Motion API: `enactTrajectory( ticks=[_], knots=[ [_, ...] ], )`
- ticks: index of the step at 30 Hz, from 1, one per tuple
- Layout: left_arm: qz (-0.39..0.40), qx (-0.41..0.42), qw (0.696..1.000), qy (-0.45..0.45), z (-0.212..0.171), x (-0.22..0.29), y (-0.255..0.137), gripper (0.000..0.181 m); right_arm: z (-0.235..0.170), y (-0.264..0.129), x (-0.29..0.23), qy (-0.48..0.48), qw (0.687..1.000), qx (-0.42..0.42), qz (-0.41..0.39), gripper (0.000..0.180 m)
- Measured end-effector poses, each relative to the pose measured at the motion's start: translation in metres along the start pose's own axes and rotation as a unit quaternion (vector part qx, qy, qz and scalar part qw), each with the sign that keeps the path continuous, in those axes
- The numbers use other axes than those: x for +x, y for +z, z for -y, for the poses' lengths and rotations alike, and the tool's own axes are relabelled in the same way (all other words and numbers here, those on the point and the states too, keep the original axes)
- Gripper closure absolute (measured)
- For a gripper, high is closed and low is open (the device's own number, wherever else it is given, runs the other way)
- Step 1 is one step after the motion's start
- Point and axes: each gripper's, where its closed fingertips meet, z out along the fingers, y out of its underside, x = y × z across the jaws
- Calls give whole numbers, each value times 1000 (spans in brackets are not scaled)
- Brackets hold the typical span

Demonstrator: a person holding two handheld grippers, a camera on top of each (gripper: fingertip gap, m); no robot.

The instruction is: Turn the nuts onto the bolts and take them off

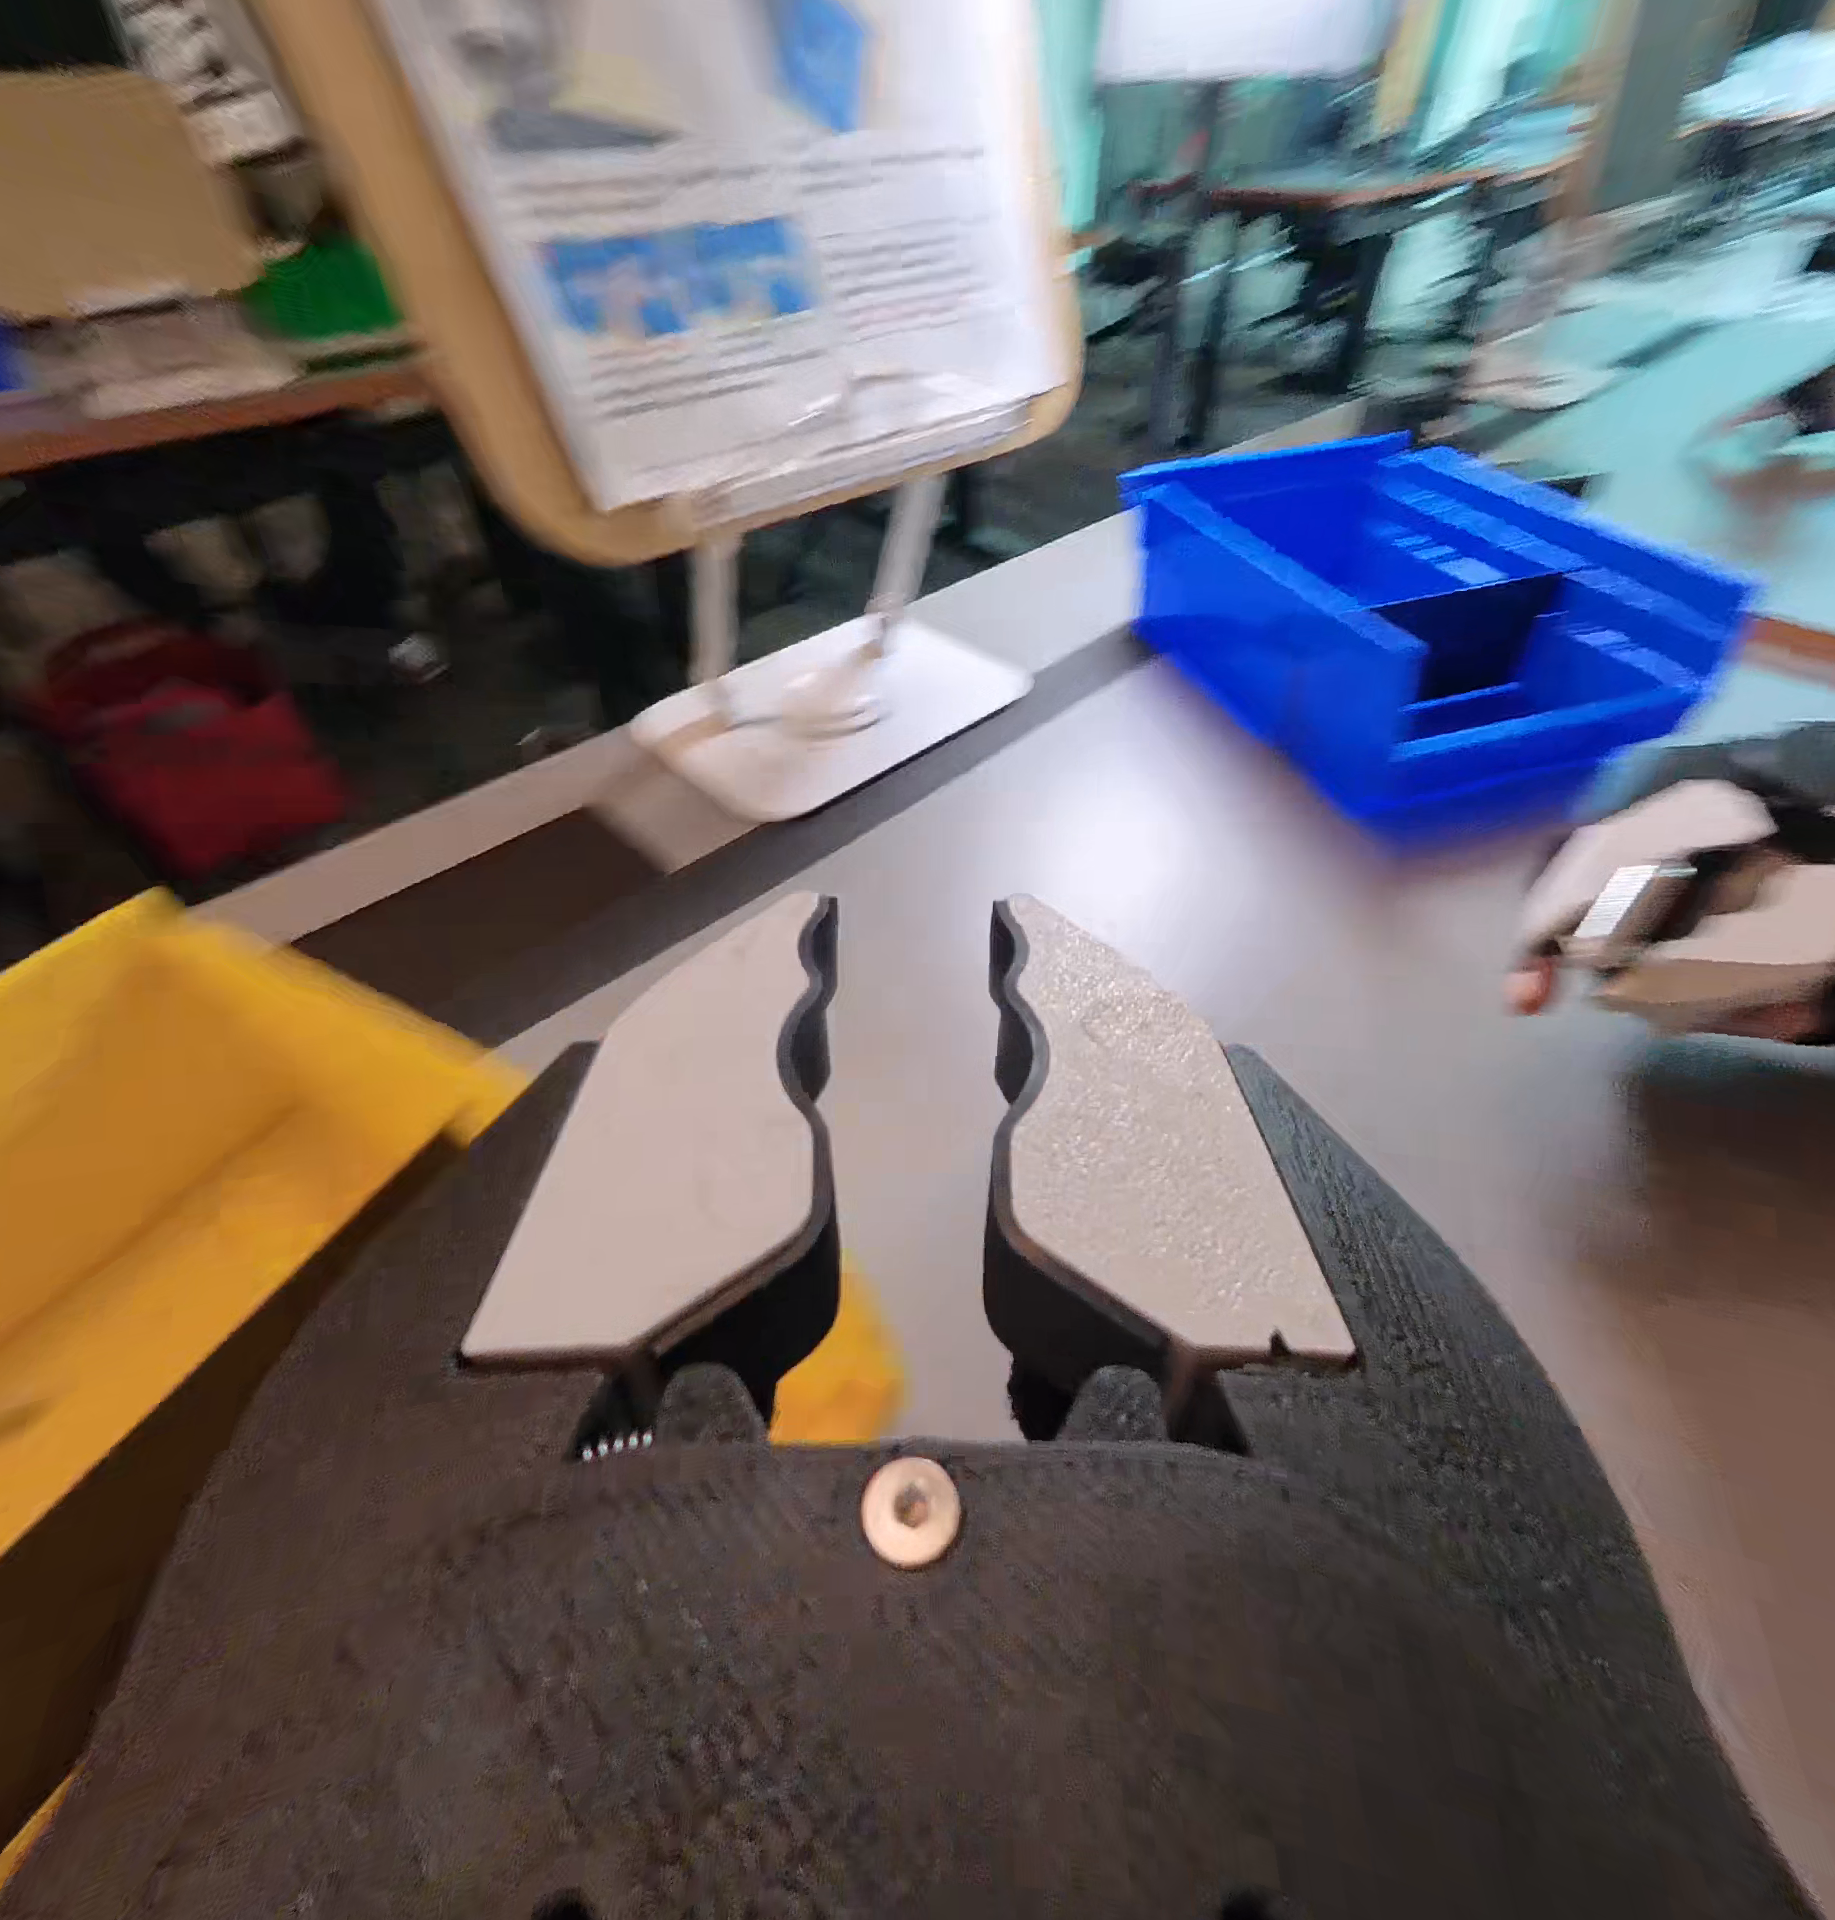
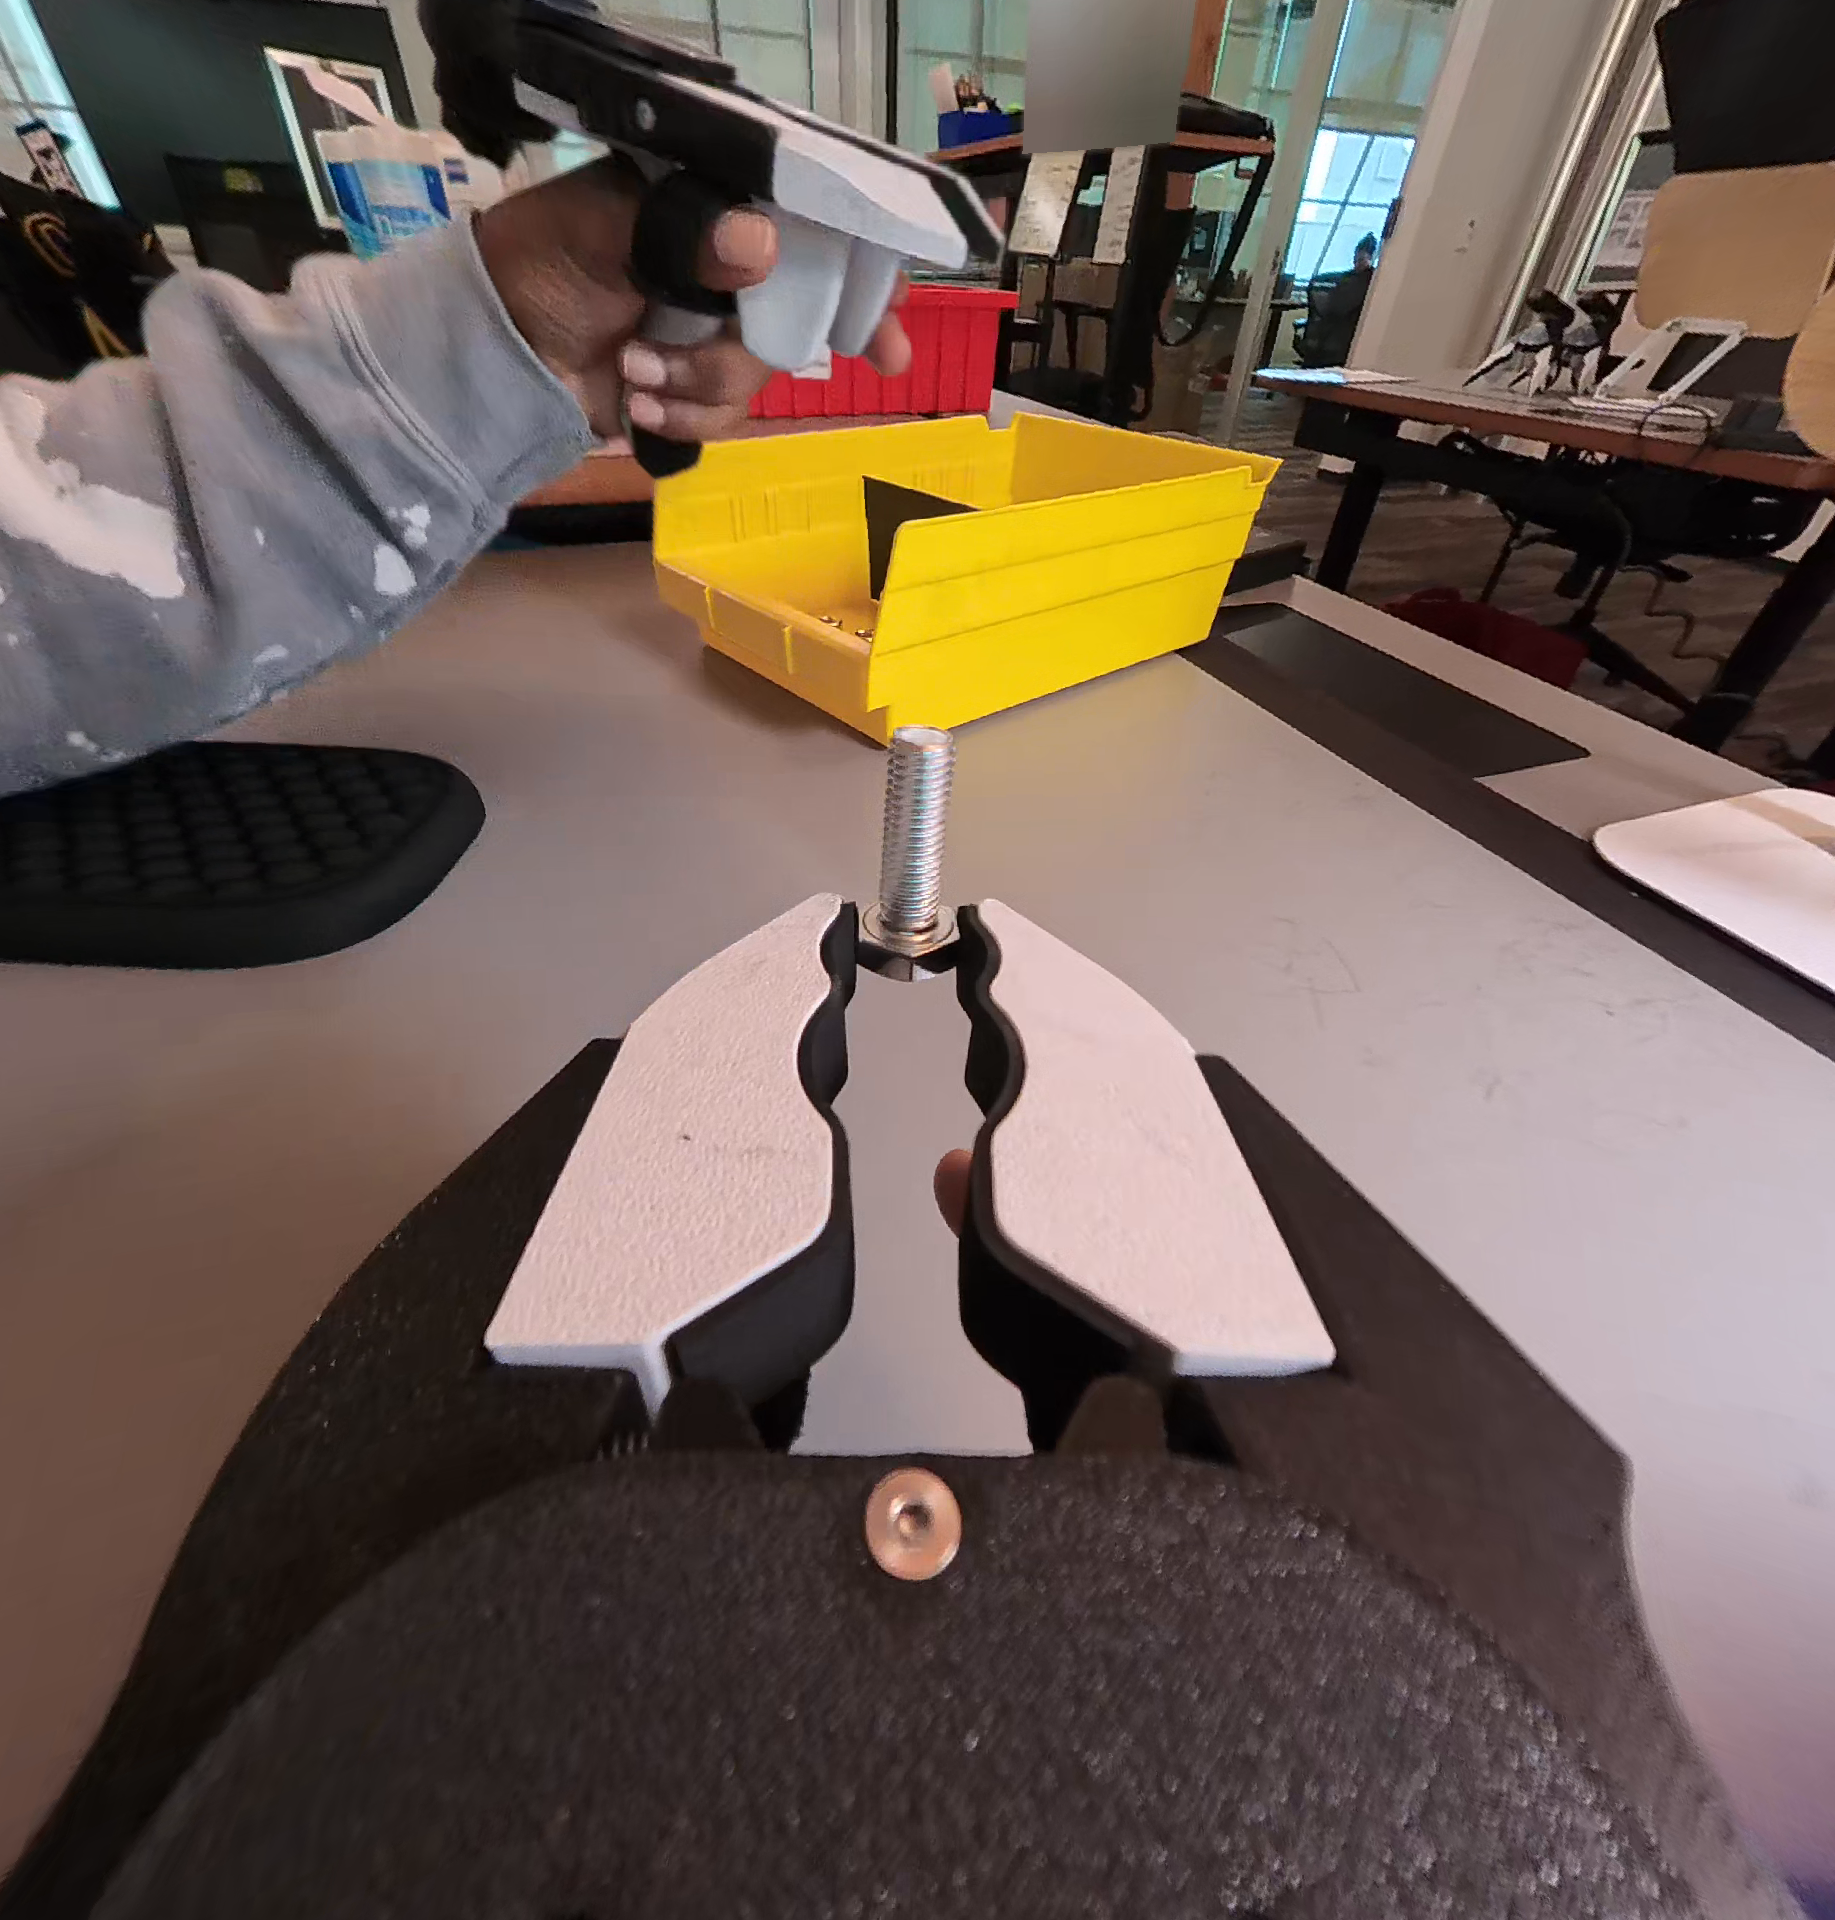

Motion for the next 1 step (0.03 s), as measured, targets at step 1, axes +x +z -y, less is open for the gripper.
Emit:
enactTrajectory(
  ticks=[1],
  knots=[
    [43, -30, 999, -12, -7, -27, -11, 153, 0, 0, 0, 3, 1000, -1, 0, 161]
  ],
)
